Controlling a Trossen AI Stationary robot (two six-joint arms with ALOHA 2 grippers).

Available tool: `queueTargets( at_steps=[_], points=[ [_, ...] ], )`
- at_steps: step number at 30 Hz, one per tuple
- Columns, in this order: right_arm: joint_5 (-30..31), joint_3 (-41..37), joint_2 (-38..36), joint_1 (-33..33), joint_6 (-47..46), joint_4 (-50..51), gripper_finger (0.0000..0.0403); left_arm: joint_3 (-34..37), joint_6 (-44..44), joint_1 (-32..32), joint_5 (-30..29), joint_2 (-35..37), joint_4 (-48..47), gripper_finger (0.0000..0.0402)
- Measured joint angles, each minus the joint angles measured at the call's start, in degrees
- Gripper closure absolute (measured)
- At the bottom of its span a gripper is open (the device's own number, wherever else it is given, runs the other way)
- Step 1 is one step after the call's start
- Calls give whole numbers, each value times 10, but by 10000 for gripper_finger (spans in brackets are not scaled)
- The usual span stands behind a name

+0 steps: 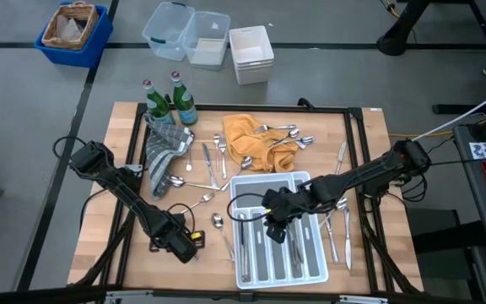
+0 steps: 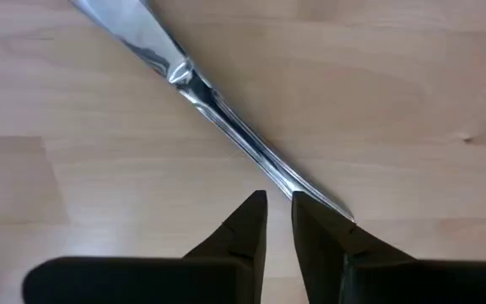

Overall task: Sort silverware
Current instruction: Put the table knife into the silverware tray

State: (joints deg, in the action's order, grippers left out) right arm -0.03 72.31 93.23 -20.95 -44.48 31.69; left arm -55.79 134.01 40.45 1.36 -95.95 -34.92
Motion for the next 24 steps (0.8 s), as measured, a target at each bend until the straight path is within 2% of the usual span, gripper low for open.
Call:
queueTargets(
  at_steps=[6,16,24],
  points=[
    [0,0,0,0,7,0,297,3,-38,5,0,0,-6,355],
    [-4,0,0,0,34,0,297,12,8,-4,42,-1,-22,354],
    [-5,0,0,0,43,-2,297,12,37,-7,44,-1,-15,354]
  ],
)
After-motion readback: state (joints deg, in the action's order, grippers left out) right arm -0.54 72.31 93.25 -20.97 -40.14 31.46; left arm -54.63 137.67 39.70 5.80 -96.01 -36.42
